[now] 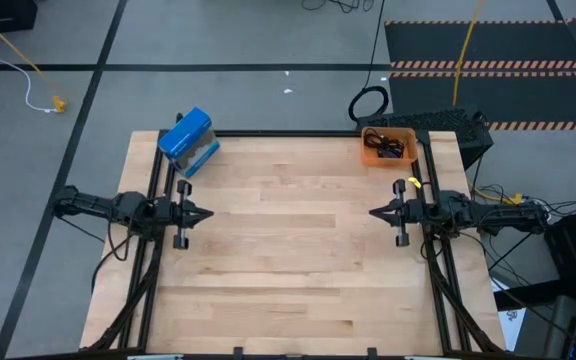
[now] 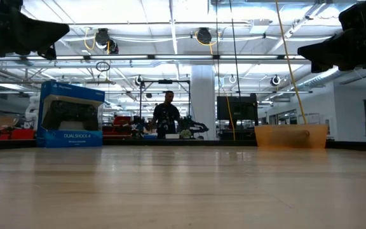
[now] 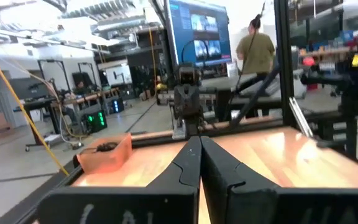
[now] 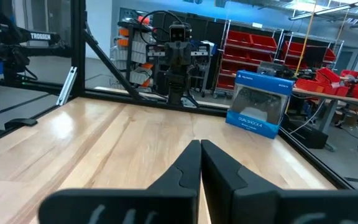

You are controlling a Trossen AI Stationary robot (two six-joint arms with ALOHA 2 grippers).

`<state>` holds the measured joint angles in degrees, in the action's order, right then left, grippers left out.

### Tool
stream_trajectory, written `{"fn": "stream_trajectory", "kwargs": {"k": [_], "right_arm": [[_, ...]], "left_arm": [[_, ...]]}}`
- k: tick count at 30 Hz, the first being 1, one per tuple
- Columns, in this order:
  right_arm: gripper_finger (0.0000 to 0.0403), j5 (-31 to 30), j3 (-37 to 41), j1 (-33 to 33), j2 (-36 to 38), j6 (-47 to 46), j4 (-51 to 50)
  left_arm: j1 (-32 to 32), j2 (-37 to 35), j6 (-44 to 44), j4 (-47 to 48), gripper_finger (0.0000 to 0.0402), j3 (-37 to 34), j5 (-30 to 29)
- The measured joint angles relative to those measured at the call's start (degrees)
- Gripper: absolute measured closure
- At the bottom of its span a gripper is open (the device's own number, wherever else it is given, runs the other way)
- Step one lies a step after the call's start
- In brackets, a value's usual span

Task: Pick and place USB-C Cables
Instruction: Return to Home Position

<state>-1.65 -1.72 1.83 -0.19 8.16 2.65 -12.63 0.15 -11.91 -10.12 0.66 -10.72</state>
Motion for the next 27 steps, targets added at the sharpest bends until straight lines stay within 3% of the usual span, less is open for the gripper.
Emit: {"fn": "stream_trajectory", "kwargs": {"k": [8,16,27], "right_arm": [[0.0399,0.07,0.0,0.0,0.0,0.0,0.35],[0.0399,0.17,0.0,0.0,0.0,0.0,0.49],[0.0399,0.2,0.0,0.0,0.0,0.0,0.49]], "left_arm": [[4.53,-0.01,-0.94,1.0,0.0396,-0.02,0.98],[10.3,0.01,4.96,8.05,0.0396,-0.02,3.24],[11.11,2.2,4.23,8.33,0.0396,0.03,3.22]]}}
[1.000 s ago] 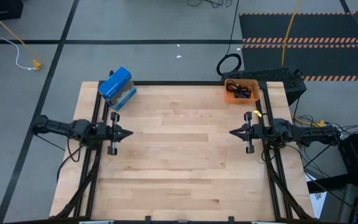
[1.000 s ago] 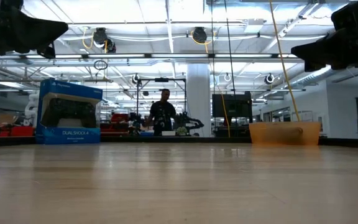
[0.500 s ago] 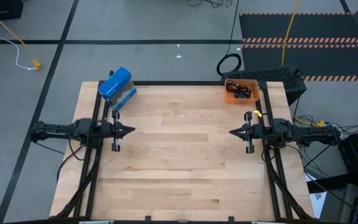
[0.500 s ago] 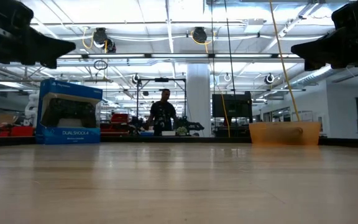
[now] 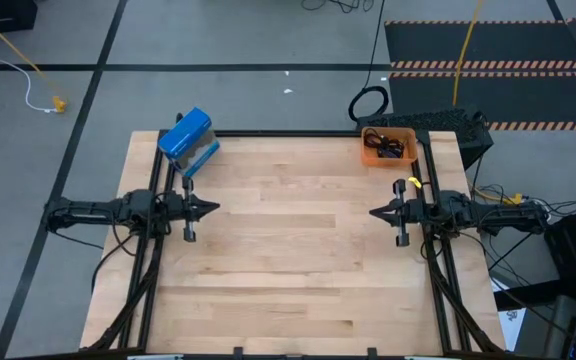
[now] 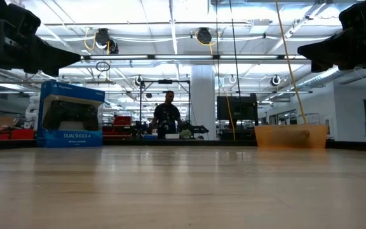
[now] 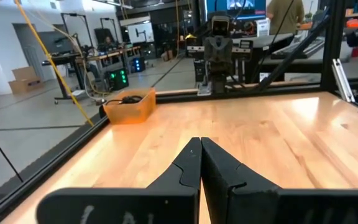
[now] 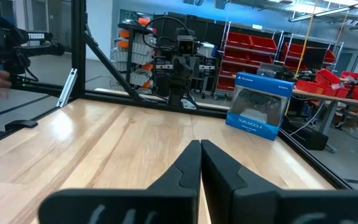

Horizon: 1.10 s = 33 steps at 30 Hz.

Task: Pick and place USB-C Cables
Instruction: Return to Home Position

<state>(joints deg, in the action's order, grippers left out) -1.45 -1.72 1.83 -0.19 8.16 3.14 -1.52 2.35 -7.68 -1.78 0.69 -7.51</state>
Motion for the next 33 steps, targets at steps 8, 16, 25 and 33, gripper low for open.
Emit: {"fn": "stream_trajectory", "kwargs": {"k": [8,16,25,33], "right_arm": [[0.0399,0.02,0.0,0.0,0.0,0.0,0.0],[0.0399,0.02,0.0,0.0,0.0,0.0,0.0],[0.0399,0.02,-0.01,0.0,0.0,0.0,0.0],[0.0399,0.02,0.0,-0.01,0.0,0.0,0.0]], "left_arm": [[0.0,0.0,0.39,-0.15,0.0396,0.0,0.0],[0.0,0.0,0.46,-0.44,0.0396,-0.02,-0.03],[0.0,0.0,0.48,-1.22,0.0396,-0.11,-0.07],[0.0,0.0,0.48,-1.31,0.0396,-0.11,-0.09]]}}
